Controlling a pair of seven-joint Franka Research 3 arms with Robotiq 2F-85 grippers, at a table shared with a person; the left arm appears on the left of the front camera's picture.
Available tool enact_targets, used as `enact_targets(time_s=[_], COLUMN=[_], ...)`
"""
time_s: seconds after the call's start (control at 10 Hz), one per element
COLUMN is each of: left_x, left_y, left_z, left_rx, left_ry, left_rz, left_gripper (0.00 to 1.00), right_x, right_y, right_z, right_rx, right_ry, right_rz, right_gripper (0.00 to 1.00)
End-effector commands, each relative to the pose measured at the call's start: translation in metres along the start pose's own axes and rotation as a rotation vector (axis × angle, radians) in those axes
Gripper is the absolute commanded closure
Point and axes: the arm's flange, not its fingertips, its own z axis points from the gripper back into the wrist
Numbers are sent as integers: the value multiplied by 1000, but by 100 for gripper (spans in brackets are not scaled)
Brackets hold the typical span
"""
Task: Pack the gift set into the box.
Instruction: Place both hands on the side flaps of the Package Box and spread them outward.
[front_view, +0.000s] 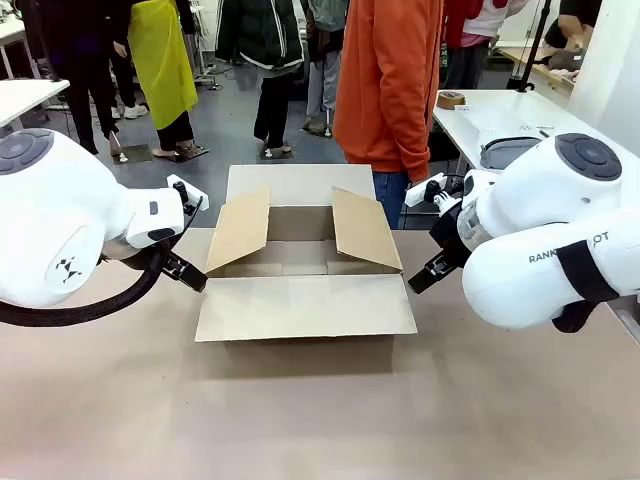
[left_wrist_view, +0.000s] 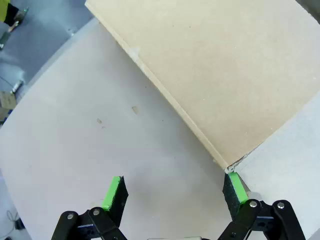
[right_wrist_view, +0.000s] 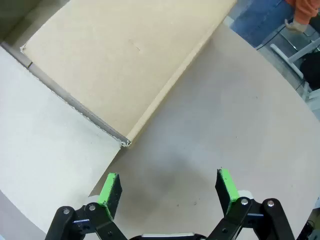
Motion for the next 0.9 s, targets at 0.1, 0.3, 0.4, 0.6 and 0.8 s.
enact_targets(time_s=[0.1,0.3,0.4,0.6,0.8], left_x=[0,0,0,0,0], left_y=[0,0,0,0,0], left_z=[0,0,0,0,0], left_rx=[0,0,0,0,0], left_ry=[-1,-1,-1,-1,-1], left_rz=[0,0,0,0,0], left_gripper=[0,0,0,0,0], right_x=[0,0,0,0,0], right_y=[0,0,0,0,0], right_z=[0,0,0,0,0], right_rx=[0,0,0,0,0], right_ry=[0,0,0,0,0], right_rz=[0,0,0,0,0], right_gripper=[0,0,0,0,0])
